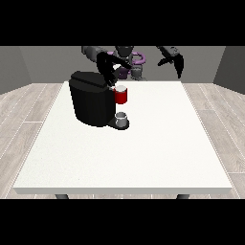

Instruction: Insert the coffee pod into the coffee machine and close the lid

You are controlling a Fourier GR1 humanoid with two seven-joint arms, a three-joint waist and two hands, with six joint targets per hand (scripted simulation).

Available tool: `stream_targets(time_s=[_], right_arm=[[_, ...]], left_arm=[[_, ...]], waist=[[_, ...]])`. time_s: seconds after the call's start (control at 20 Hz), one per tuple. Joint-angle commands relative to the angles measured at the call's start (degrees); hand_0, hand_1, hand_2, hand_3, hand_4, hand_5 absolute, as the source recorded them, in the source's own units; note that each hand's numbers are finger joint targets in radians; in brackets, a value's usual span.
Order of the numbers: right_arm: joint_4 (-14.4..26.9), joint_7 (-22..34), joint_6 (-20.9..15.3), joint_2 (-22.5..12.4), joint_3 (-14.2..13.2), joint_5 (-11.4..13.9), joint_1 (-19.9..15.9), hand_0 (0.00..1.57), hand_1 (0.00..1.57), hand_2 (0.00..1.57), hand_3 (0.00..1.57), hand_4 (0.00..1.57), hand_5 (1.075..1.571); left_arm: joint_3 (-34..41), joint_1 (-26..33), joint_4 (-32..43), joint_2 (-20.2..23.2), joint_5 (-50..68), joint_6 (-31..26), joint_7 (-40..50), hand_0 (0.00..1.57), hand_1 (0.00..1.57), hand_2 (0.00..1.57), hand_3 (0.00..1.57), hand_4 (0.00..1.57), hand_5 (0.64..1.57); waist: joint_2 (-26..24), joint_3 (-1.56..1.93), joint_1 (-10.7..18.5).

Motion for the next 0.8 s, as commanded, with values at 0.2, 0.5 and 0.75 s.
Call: stream_targets(time_s=[0.2,0.5,0.75], right_arm=[[-5.67,-0.42,1.86,0.97,2.42,0.29,-8.56,0.00,0.00,0.00,0.00,0.13,1.571],[-9.94,5.12,1.90,-2.65,1.67,1.61,-9.45,0.00,0.00,0.00,0.00,0.00,1.571],[-14.89,10.61,1.98,-4.75,0.98,2.08,-10.57,0.00,0.00,0.00,0.00,0.00,1.571]], left_arm=[[-1.56,-3.86,0.09,-0.72,0.47,-1.33,0.27,0.00,0.00,0.00,0.00,0.42,1.571],[-3.25,-5.61,-0.29,-0.71,-0.38,-2.27,-0.62,0.00,0.00,0.00,0.00,0.40,1.571],[-3.69,-8.91,0.43,-1.34,0.37,-3.12,-1.37,0.00,0.00,0.00,0.00,0.35,1.571]], waist=[[2.64,-1.31,8.14],[5.52,-1.25,13.36],[8.50,-1.27,16.27]])
